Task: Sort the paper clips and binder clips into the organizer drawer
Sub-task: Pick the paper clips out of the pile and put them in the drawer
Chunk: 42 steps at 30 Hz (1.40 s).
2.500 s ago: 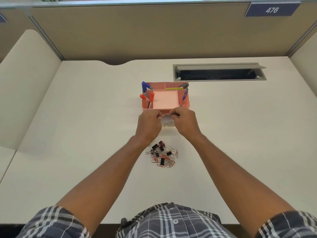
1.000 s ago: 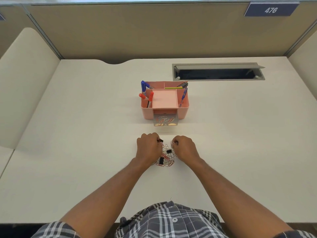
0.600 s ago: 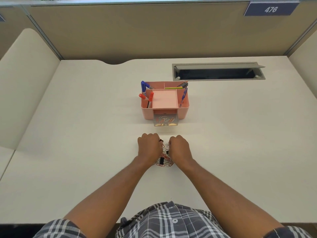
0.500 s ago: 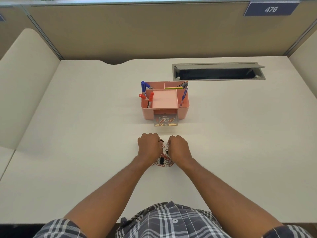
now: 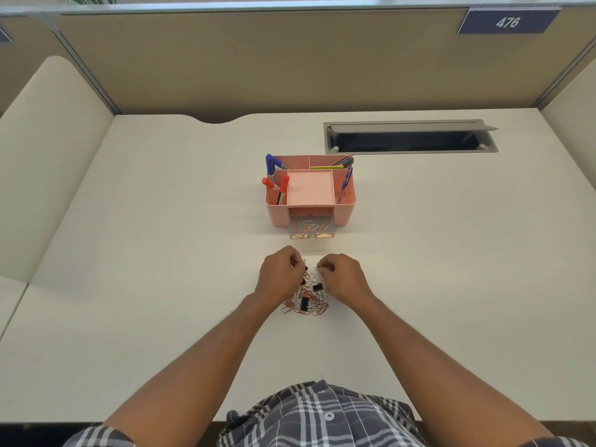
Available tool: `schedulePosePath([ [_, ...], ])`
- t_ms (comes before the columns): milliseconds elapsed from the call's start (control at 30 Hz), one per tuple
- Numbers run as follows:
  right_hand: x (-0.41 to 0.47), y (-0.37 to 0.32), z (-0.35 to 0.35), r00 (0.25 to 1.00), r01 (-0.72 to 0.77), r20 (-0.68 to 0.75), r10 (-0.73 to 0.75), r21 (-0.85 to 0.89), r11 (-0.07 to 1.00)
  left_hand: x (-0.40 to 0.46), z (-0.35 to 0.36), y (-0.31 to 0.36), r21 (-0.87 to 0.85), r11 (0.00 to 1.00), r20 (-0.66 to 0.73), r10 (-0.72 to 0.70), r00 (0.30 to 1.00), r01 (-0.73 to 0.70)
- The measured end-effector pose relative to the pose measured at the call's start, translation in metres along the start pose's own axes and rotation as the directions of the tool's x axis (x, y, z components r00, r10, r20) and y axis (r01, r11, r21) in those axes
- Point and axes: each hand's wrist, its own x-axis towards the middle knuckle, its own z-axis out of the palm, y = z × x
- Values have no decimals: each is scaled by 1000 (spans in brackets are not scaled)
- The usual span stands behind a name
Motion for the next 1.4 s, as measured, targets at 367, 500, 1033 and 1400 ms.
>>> schedulePosePath([
  [367,23,-49,-43,893,334,-311,-325,-28,942,28,-39,41,-25,955,-223,284,933,-296],
  [500,37,-59,-45,924,296,-222,-311,-102,950,39,-38,47,28,955,-192,296,936,-296],
  [1033,-15,-7,17,996,86,21,-84,-345,935,-20,-5,-36,304,937,-41,192,981,-171],
  [1400,-4,4,26,994,111,24,-110,-355,928,-18,-8,-48,391,913,-121,172,978,-112],
])
